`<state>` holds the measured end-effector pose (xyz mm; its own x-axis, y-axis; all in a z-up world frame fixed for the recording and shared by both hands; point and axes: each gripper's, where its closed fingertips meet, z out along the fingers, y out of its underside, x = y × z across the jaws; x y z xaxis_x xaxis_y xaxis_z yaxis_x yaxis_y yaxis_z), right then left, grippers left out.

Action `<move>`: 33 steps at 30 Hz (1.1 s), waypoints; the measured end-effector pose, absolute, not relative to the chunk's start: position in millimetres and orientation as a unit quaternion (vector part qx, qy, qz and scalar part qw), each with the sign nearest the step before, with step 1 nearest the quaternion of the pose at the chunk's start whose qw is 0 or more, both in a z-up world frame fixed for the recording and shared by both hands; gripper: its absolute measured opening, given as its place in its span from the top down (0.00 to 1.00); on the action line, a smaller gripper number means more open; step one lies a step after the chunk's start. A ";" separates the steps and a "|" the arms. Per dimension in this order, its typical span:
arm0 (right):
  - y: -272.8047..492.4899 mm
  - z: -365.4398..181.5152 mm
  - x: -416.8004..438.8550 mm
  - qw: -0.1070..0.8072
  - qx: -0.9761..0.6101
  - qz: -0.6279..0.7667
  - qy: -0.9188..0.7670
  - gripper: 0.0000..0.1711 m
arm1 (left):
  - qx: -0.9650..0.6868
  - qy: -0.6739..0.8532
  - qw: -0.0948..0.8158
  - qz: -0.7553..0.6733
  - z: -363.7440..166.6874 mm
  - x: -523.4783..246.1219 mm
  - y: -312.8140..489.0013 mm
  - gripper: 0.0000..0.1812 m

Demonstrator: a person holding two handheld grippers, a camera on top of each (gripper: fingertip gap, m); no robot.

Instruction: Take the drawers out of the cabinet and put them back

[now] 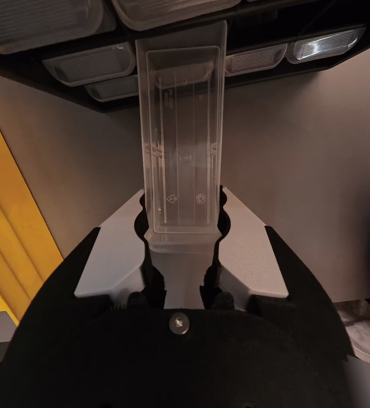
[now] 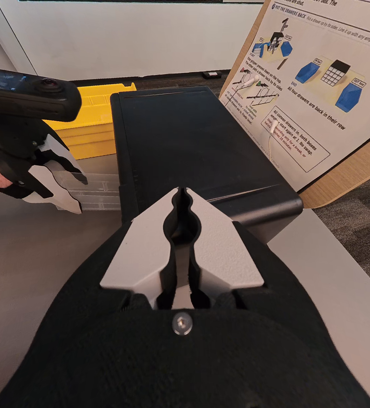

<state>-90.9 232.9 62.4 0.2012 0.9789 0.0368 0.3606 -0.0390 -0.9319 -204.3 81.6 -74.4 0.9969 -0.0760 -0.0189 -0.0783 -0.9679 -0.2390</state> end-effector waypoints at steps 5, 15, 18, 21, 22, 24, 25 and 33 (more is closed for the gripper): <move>232.8 62.4 -90.9 0.447 -0.632 0.347 -0.529 1.00 | -0.991 0.031 0.127 0.009 -71.7 -202.1 88.7 0.66; 232.8 62.3 -90.9 0.446 -0.632 0.351 -0.528 1.00 | -0.981 0.038 0.178 0.062 -91.0 -201.3 112.1 0.65; 232.7 62.3 -91.0 0.446 -0.632 0.351 -0.528 1.00 | -0.980 0.035 0.184 0.065 -97.4 -200.9 115.6 0.65; 232.8 62.2 -90.8 0.446 -0.632 0.352 -0.528 1.00 | -0.980 0.031 0.183 0.065 -98.9 -199.3 117.2 0.65; 232.8 62.2 -90.8 0.445 -0.632 0.352 -0.527 1.00 | -0.980 0.031 0.184 0.066 -98.6 -198.9 117.7 0.65; 232.7 62.2 -90.9 0.445 -0.632 0.354 -0.527 1.00 | -0.980 0.029 0.188 0.063 -98.0 -197.6 118.3 0.65; 232.7 62.2 -90.8 0.445 -0.632 0.354 -0.527 1.00 | -0.979 0.031 0.190 0.061 -97.6 -196.9 118.3 0.64; 232.7 62.3 -90.9 0.442 -0.632 0.361 -0.524 1.00 | -0.973 0.061 0.222 0.025 -82.8 -185.2 113.0 0.56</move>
<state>-90.9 232.7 62.3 0.1893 0.9819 0.0071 0.3423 -0.0592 -0.9377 -185.2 113.0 -82.8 0.9913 -0.1070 -0.0762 -0.1295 -0.8944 -0.4281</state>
